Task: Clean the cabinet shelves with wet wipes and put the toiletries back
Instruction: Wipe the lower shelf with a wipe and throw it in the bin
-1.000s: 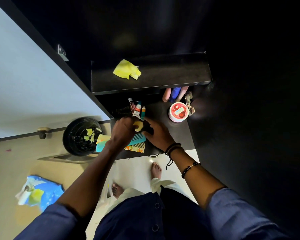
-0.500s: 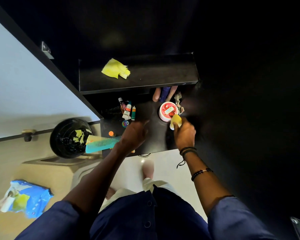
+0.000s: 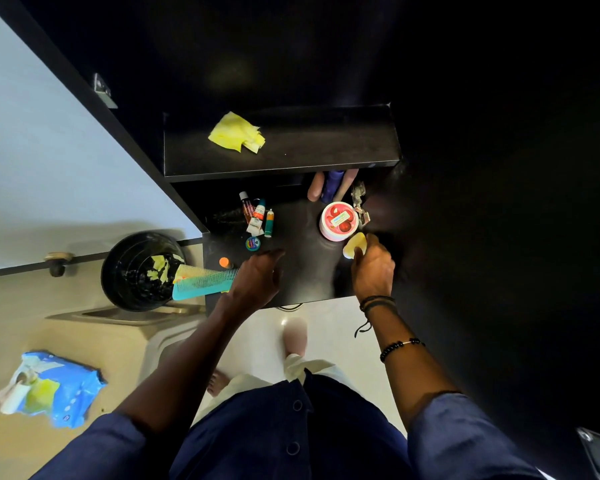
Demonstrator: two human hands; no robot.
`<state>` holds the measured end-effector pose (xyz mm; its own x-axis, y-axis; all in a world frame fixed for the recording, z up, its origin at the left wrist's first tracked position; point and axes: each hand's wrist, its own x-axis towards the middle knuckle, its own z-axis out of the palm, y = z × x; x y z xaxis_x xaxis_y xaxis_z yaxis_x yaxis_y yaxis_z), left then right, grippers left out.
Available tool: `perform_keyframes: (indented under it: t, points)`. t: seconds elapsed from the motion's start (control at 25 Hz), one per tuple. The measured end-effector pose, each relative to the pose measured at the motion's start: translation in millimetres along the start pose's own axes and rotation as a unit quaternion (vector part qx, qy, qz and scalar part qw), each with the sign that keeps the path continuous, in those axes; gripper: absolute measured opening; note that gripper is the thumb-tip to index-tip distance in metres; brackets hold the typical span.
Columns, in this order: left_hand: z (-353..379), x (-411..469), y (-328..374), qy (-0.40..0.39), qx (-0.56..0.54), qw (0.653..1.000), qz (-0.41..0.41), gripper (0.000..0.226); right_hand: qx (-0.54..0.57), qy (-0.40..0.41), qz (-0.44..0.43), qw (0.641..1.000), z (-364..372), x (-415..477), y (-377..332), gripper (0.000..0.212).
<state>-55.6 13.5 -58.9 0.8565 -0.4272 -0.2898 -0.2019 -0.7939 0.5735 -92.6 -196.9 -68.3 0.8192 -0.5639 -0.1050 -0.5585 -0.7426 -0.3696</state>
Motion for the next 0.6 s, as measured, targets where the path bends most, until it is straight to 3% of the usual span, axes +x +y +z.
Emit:
perform_keyframes:
  t: [0.16,0.28,0.48,0.6]
  points:
    - [-1.1,-5.6,1.9,0.022,-0.006,1.0,-0.001,0.045,0.015,0.028,-0.048,0.998,-7.6,-9.3,-2.2,0.031]
    - [-4.1,-12.2,-7.3,0.065,0.004,0.998,-0.02,0.052,0.059,0.021,-0.15,0.987,-3.3,-24.1,-22.5,0.03]
    - [-13.6,-23.2,-40.9,0.113,0.011,0.992,-0.053,0.071,0.089,-0.175,-0.213,0.957,41.7,-44.8,-58.9,0.043]
    - [-14.2,-28.9,-68.5,0.103,0.011,0.99,-0.092,0.093,0.064,-0.25,-0.23,0.938,67.8,-51.9,-70.6,0.054]
